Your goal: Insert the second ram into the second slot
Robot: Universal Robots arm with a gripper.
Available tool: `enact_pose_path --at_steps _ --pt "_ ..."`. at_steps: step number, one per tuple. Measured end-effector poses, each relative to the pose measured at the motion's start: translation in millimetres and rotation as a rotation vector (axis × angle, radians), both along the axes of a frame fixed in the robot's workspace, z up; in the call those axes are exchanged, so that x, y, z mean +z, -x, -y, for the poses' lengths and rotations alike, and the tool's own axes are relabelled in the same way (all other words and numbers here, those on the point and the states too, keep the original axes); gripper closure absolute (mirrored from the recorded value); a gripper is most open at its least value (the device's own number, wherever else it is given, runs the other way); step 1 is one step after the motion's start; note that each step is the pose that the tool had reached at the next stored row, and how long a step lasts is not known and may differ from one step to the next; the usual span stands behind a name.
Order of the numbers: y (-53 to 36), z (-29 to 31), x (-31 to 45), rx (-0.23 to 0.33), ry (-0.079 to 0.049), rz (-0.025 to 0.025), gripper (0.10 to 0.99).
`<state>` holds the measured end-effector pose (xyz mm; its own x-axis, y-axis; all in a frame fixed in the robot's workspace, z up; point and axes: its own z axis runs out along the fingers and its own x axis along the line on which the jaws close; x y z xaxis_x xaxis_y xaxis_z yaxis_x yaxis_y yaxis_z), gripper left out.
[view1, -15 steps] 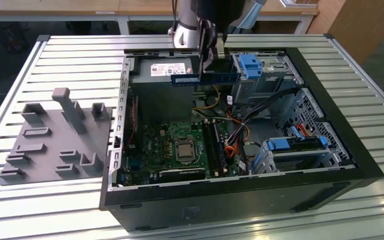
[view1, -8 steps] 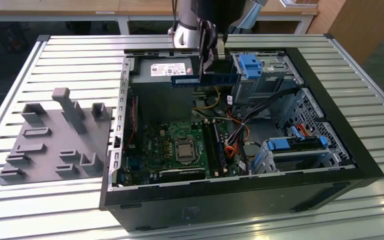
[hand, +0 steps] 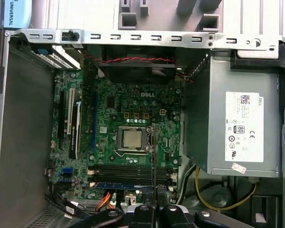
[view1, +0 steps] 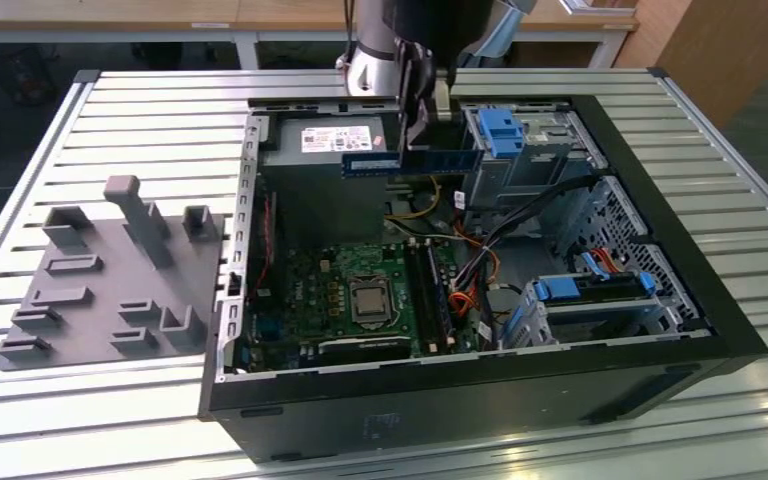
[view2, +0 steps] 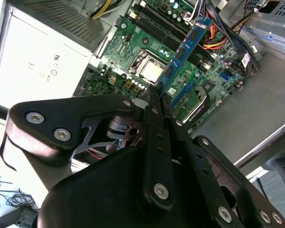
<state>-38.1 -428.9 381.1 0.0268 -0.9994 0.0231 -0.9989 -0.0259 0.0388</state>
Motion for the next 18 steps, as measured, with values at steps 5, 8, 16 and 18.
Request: enact_pose_path --at_steps 5,8,16,18 --pt "0.0 1.1 0.0 0.0 0.005 0.0 0.949" --pt "0.0 1.8 0.0 0.0 0.007 0.0 0.949" --pt "0.0 3.8 0.0 0.0 0.015 0.0 0.949" --pt "0.0 4.4 0.0 0.0 0.017 0.0 0.949"
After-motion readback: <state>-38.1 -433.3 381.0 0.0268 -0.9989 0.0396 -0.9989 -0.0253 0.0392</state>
